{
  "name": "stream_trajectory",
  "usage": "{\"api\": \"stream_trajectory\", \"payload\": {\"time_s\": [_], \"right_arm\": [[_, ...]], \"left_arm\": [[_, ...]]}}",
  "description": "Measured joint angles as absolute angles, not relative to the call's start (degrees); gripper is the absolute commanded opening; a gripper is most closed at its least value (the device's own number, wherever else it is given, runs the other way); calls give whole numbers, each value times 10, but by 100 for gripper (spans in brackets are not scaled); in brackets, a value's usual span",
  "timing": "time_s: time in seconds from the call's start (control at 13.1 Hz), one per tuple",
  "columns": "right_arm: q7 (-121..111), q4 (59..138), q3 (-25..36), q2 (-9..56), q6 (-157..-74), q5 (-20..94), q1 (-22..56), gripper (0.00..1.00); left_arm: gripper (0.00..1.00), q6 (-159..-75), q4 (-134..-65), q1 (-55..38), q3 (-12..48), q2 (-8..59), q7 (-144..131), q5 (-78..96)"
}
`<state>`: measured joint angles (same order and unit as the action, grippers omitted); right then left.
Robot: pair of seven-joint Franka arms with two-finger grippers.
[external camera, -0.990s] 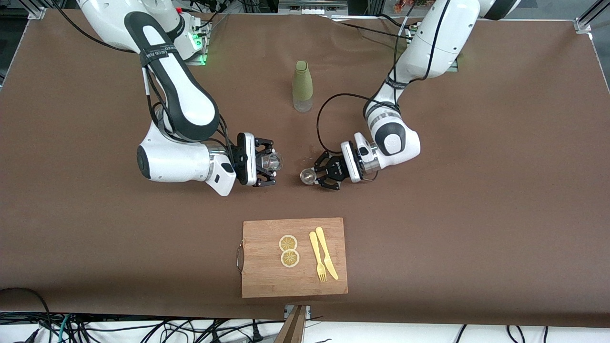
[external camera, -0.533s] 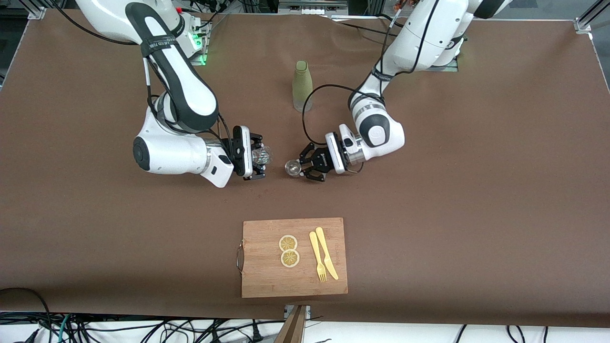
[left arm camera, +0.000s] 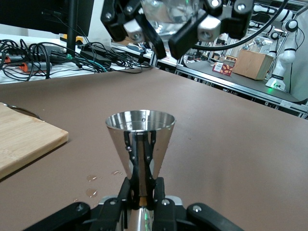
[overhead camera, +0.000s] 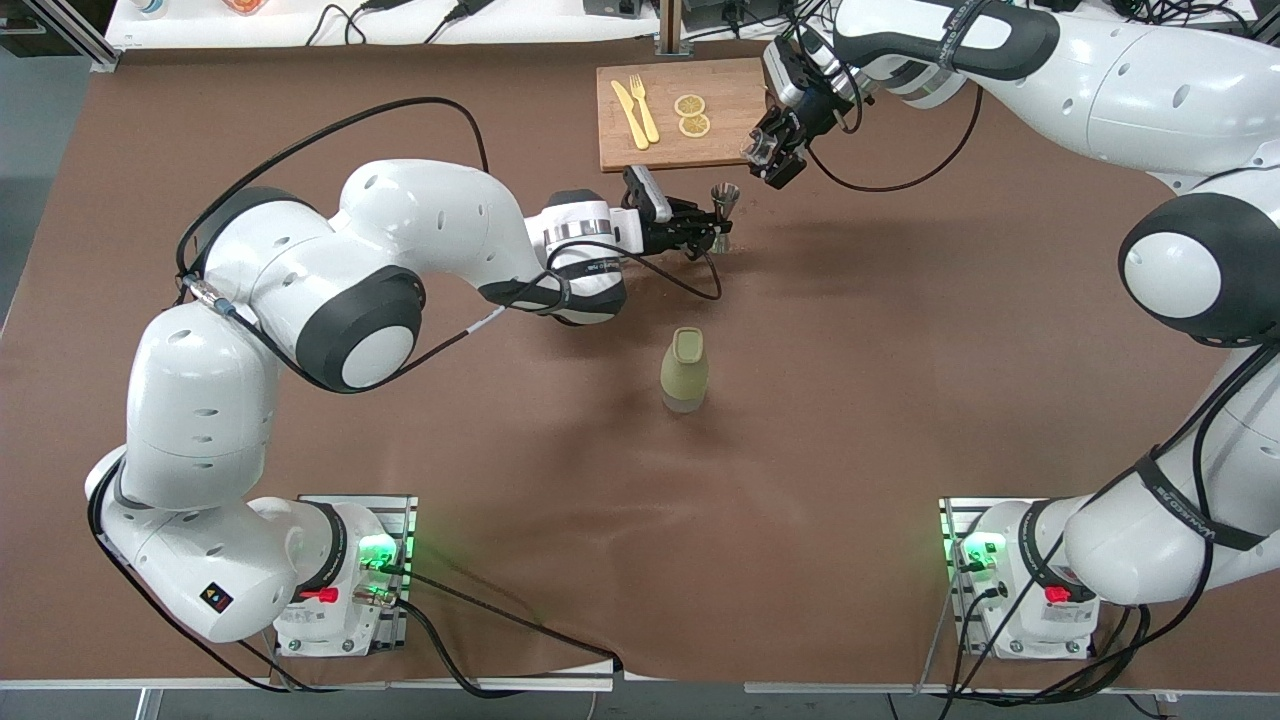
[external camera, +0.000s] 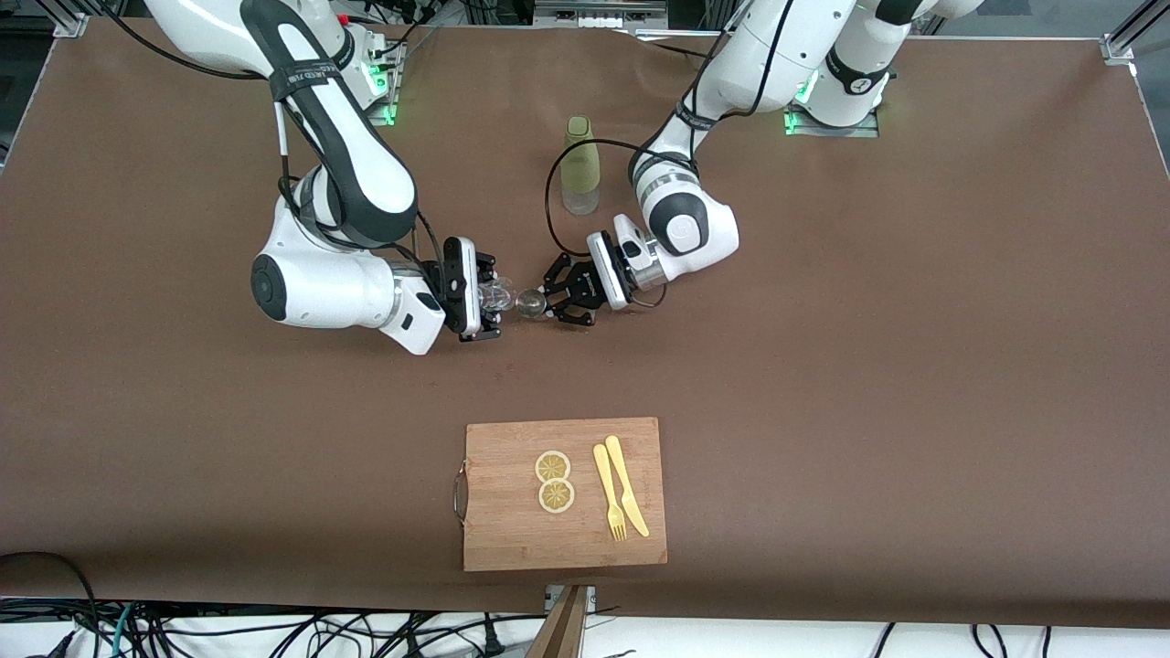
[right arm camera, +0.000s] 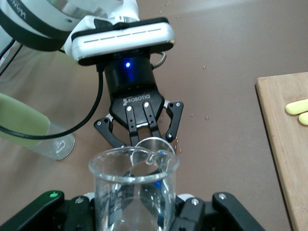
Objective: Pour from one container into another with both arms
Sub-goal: 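Tilt the beaker with the right gripper, pouring into the jigger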
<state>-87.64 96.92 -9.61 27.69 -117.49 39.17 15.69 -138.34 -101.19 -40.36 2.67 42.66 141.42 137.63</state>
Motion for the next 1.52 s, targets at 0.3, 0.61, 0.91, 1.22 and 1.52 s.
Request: {"api": "stream_trajectory", "payload": {"time_s": [0.3,0.61,0.91,1.22,1.52], "right_arm": [[-876,977,-97,272,-1179,372,158,0],[-875,992,-102,261,-1189,352,160,0],[-875,1013,-105,246,-1194,334,160,0],[-864,1023,-115,235,-1200,309,161,0],[-852,1024,-122,235,-1209,299,161,0]], "left_arm": [[0,-1390,-1012,-409,26,427,1414,1387],[0,-1400,-1002,-416,26,427,1414,1398],[0,-1412,-988,-421,25,428,1434,1398],[0,-1416,-982,-421,21,433,1447,1398],[0,-1430,-977,-423,21,433,1470,1401]]}}
